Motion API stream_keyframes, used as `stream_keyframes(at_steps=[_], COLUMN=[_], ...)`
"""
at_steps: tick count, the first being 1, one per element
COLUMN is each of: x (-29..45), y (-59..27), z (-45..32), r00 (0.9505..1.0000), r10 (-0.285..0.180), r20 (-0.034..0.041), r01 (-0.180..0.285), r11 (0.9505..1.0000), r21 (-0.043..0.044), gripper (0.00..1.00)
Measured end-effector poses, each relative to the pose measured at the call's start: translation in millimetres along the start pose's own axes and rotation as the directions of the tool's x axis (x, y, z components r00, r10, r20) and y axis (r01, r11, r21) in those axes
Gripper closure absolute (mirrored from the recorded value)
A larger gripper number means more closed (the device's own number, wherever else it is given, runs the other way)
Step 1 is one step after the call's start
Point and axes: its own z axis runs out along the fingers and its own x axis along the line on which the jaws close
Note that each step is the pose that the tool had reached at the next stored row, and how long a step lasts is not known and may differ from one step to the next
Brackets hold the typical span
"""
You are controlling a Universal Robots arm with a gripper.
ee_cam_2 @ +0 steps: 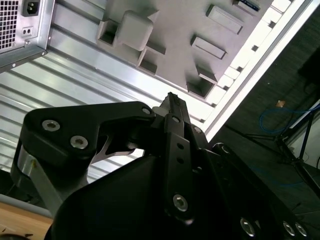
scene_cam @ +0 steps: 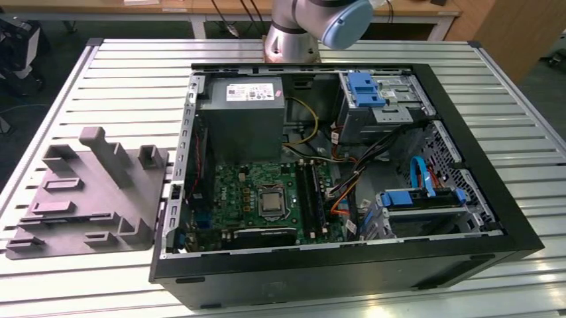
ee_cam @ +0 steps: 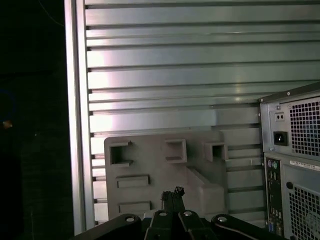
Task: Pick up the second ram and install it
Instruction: 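Reach for the second ram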
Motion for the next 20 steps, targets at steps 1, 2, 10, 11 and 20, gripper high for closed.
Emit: stream_keyframes(at_steps=[1,2,10,11,20], x=[1.8,3.4,14.5,15.9,25.0], y=[-0.1,-0.3,-1.3,-1.4,-6.0], z=[0.3,0.6,3.2,3.6,9.8], r00=[1.0000,1.0000,1.0000,1.0000,1.0000], r10=[0.000,0.000,0.000,0.000,0.000], r20=[0.0000,0.0000,0.0000,0.0000,0.0000], r01=[0.000,0.000,0.000,0.000,0.000], r11=[1.0000,1.0000,1.0000,1.0000,1.0000], r21=[0.0000,0.0000,0.0002,0.0002,0.0001], gripper=[0.90,0.90,0.90,0.90,0.90])
